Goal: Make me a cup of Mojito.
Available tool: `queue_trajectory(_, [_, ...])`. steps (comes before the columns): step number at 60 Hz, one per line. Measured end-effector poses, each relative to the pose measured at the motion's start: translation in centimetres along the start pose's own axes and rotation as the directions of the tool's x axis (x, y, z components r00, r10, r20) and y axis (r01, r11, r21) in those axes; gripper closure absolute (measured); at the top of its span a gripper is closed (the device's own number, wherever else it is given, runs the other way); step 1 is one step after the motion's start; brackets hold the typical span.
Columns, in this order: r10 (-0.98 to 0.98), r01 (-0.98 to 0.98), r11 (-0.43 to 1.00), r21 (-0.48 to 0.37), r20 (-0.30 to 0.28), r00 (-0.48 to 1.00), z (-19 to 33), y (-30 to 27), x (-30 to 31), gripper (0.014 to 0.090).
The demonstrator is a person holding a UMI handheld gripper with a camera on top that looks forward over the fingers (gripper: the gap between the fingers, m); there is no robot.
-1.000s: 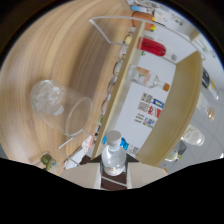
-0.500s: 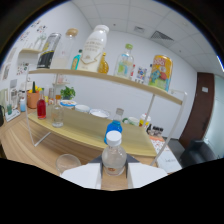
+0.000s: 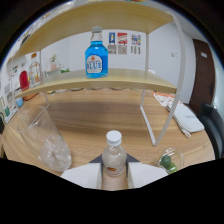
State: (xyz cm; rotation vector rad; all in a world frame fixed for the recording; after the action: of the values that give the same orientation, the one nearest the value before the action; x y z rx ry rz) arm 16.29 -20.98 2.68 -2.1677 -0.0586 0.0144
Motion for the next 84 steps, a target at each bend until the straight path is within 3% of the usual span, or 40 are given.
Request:
queue_trajectory(28, [0.057, -0.057, 0.998, -0.042, -0.001, 0.998, 0.2, 1.5, 0.0, 0.0677])
queue_trajectory(34, [0.053, -0.056, 0.994, -0.089, -0.032, 0.998, -0.2, 2.4, 0.7, 0.0502])
queue_trajectory(35, [0.054, -0.056, 0.994, -0.089, -0.033, 0.998, -0.4, 2.3, 0.7, 0.0459])
queue_trajectory(38, [0.057, -0.06, 0.994, -0.087, -0.035, 0.998, -1.4, 2.1, 0.7, 0.0236])
queue_trajectory(40, [0.056, -0.06, 0.995, -0.078, -0.042, 0.998, -2.1, 1.7, 0.7, 0.0179])
queue_trajectory(49, [0.069, -0.068, 0.998, 0.018, -0.09, 0.994, -7.5, -2.3, 0.6, 0.0183])
queue_trajectory(62, [0.114, -0.107, 0.987, 0.118, -0.049, 0.992, -14.8, -6.7, -5.0, 0.0186])
queue_trajectory(71, [0.114, -0.113, 0.986, 0.126, -0.006, 0.993, -16.8, -6.0, -10.4, 0.0188])
queue_trajectory(84, [0.074, -0.073, 0.992, 0.104, -0.009, 0.997, -16.6, -3.9, -14.1, 0.0184])
